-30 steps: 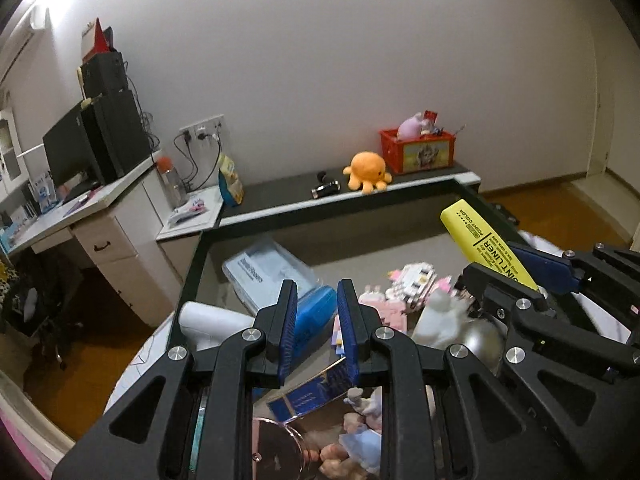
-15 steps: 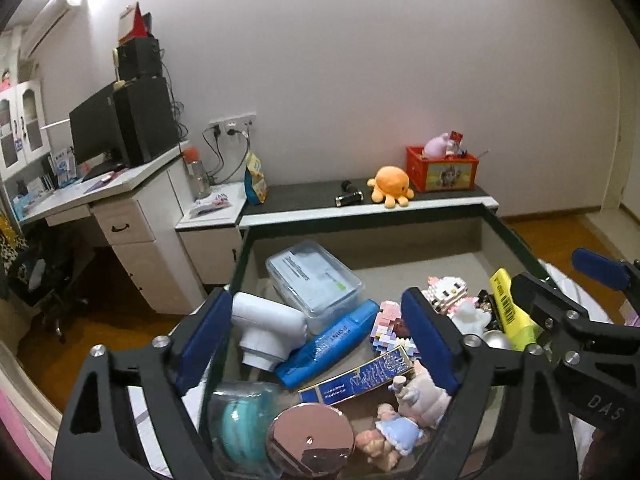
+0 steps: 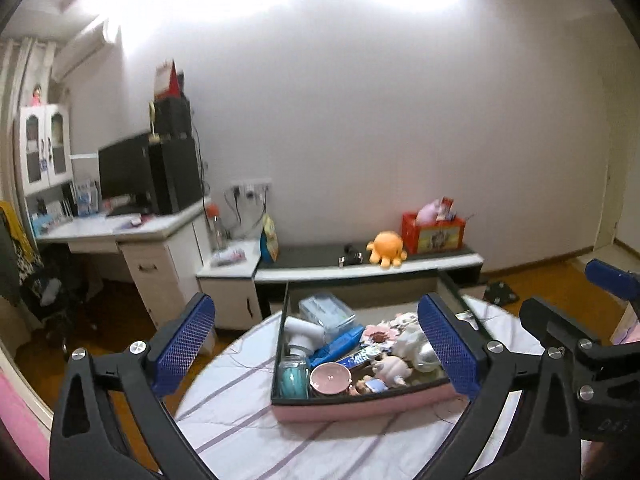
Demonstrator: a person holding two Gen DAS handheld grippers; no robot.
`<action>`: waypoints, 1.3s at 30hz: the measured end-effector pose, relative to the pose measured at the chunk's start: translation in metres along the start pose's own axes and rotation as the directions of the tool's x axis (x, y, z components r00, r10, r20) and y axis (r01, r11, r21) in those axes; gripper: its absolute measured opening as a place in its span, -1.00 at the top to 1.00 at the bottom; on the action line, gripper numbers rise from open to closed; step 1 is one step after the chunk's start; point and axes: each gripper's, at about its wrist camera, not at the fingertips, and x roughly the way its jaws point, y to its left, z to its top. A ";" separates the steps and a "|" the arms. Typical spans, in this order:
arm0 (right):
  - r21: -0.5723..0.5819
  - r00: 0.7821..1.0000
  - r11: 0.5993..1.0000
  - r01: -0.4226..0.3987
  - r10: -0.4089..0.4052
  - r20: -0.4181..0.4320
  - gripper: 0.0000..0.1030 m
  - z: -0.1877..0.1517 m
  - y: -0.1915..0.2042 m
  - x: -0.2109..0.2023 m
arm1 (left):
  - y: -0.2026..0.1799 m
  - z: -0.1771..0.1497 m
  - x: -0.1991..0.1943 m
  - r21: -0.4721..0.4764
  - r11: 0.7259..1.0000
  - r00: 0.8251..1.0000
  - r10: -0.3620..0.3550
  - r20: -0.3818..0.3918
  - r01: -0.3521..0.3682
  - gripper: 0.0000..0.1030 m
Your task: Organize rigid objects
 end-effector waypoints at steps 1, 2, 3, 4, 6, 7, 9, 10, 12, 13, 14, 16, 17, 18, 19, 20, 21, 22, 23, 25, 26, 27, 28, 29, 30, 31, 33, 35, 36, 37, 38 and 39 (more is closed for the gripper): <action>0.000 1.000 1.000 0.004 -0.004 0.016 -1.00 0.001 0.002 -0.017 | 0.001 0.002 -0.019 0.007 1.000 1.000 0.000 0.022 0.000 -0.99; -0.002 1.000 1.000 0.004 -0.004 0.027 -1.00 0.002 0.004 -0.030 | 0.001 0.004 -0.034 0.013 1.000 0.999 -0.002 0.044 0.002 -0.99; -0.004 0.999 1.000 0.001 -0.001 0.040 -1.00 0.003 0.006 -0.045 | 0.001 0.005 -0.048 0.017 1.000 0.998 -0.004 0.059 0.003 -0.99; -0.006 0.999 1.000 0.003 -0.002 0.052 -1.00 0.002 0.008 -0.057 | 0.002 0.007 -0.064 0.022 1.000 0.997 -0.002 0.078 0.000 -0.99; -0.012 0.997 1.000 0.010 -0.009 0.076 -1.00 0.002 0.012 -0.085 | 0.003 0.009 -0.093 0.026 1.000 0.993 -0.002 0.114 -0.001 -0.99; -0.010 0.996 1.000 0.007 -0.006 0.089 -1.00 0.002 0.014 -0.102 | 0.003 0.010 -0.112 0.026 1.000 0.991 -0.005 0.134 0.002 -0.99; -0.001 0.994 1.000 0.001 0.000 0.106 -1.00 0.002 0.015 -0.125 | 0.006 0.012 -0.135 0.023 1.000 0.988 -0.012 0.155 0.009 -0.99; 0.001 0.993 1.000 -0.002 0.002 0.115 -1.00 0.002 0.016 -0.138 | 0.007 0.013 -0.151 0.019 1.000 0.985 -0.013 0.171 0.010 -0.99; 0.003 0.990 1.000 -0.004 0.004 0.138 -1.00 0.003 0.018 -0.159 | 0.008 0.015 -0.170 0.015 1.000 0.981 -0.011 0.192 0.009 -0.99; 0.002 0.989 1.000 -0.004 0.004 0.147 -1.00 0.004 0.019 -0.168 | 0.009 0.016 -0.183 0.013 1.000 0.977 -0.008 0.211 0.006 -0.99; -0.001 0.987 1.000 -0.004 0.004 0.160 -1.00 0.005 0.021 -0.180 | 0.009 0.016 -0.192 0.011 1.000 0.976 -0.006 0.219 0.004 -0.99; -0.006 0.984 1.000 -0.001 0.002 0.176 -1.00 0.006 0.024 -0.196 | 0.011 0.016 -0.212 0.006 1.000 0.971 -0.003 0.240 0.002 -0.99; -0.009 0.983 1.000 -0.002 0.004 0.183 -1.00 0.006 0.025 -0.205 | 0.012 0.016 -0.219 0.003 1.000 0.968 -0.003 0.249 0.002 -0.99; -0.011 0.982 1.000 -0.005 0.007 0.190 -1.00 0.005 0.027 -0.212 | 0.012 0.016 -0.226 0.001 1.000 0.967 -0.003 0.256 0.003 -0.99; -0.013 0.980 1.000 -0.009 0.011 0.199 -1.00 0.005 0.028 -0.219 | 0.013 0.015 -0.234 -0.001 1.000 0.964 -0.004 0.265 0.005 -0.99; -0.013 0.978 1.000 -0.008 0.011 0.208 -1.00 0.006 0.029 -0.226 | 0.014 0.015 -0.239 -0.001 1.000 0.963 -0.004 0.269 0.004 -1.00; -0.014 0.977 1.000 -0.006 0.009 0.213 -1.00 0.006 0.030 -0.230 | 0.013 0.015 -0.243 0.001 1.000 0.963 -0.003 0.271 0.003 -1.00; -0.014 0.976 1.000 -0.004 0.007 0.219 -1.00 0.007 0.031 -0.234 | 0.013 0.015 -0.248 0.006 1.000 0.961 0.001 0.276 -0.002 -1.00; -0.014 0.974 1.000 -0.002 0.006 0.228 -1.00 0.007 0.032 -0.239 | 0.012 0.015 -0.253 0.009 1.000 0.959 0.007 0.285 -0.010 -1.00; -0.016 0.972 1.000 -0.001 0.005 0.235 -1.00 0.007 0.034 -0.245 | 0.011 0.015 -0.260 0.013 1.000 0.954 0.018 0.299 -0.022 -1.00; -0.016 0.970 1.000 -0.003 0.007 0.242 -1.00 0.006 0.035 -0.249 | 0.012 0.015 -0.266 0.011 1.000 0.950 0.021 0.311 -0.026 -1.00; -0.016 0.969 1.000 -0.005 0.009 0.249 -1.00 0.006 0.035 -0.252 | 0.012 0.015 -0.269 0.010 1.000 0.948 0.024 0.319 -0.029 -1.00; -0.016 0.967 1.000 -0.007 0.011 0.254 -1.00 0.006 0.035 -0.254 | 0.012 0.016 -0.273 0.009 0.999 0.945 0.027 0.327 -0.031 -1.00; -0.016 0.966 1.000 -0.009 0.013 0.258 -1.00 0.006 0.036 -0.256 | 0.012 0.016 -0.276 0.007 0.999 0.942 0.028 0.334 -0.032 -1.00; -0.017 0.964 1.000 -0.012 0.016 0.264 -1.00 0.006 0.036 -0.260 | 0.012 0.016 -0.279 0.005 0.999 0.939 0.029 0.344 -0.033 -1.00; -0.017 0.963 1.000 -0.013 0.018 0.270 -1.00 0.006 0.036 -0.262 | 0.012 0.016 -0.282 0.004 0.999 0.936 0.030 0.350 -0.033 -1.00; -0.020 0.959 1.000 -0.012 0.017 0.282 -1.00 0.007 0.038 -0.268 | 0.012 0.017 -0.285 0.002 0.999 0.934 0.030 0.356 -0.033 -1.00; -0.023 0.957 1.000 -0.011 0.017 0.291 -1.00 0.007 0.039 -0.271 | 0.012 0.018 -0.286 0.002 0.999 0.932 0.031 0.362 -0.034 -1.00; -0.023 0.956 1.000 -0.011 0.017 0.293 -1.00 0.007 0.038 -0.271 | 0.013 0.018 -0.287 0.003 0.999 0.931 0.032 0.363 -0.036 -1.00; -0.022 0.956 1.000 -0.011 0.017 0.293 -1.00 0.007 0.038 -0.271 | 0.014 0.018 -0.287 0.004 0.999 0.930 0.033 0.365 -0.037 -1.00; -0.023 0.956 1.000 -0.012 0.018 0.293 -1.00 0.006 0.037 -0.271 | 0.013 0.018 -0.286 0.004 0.999 0.930 0.033 0.366 -0.037 -1.00; -0.023 0.956 1.000 -0.012 0.018 0.294 -1.00 0.006 0.037 -0.271 | 0.013 0.018 -0.286 0.004 0.999 0.931 0.034 0.365 -0.038 -1.00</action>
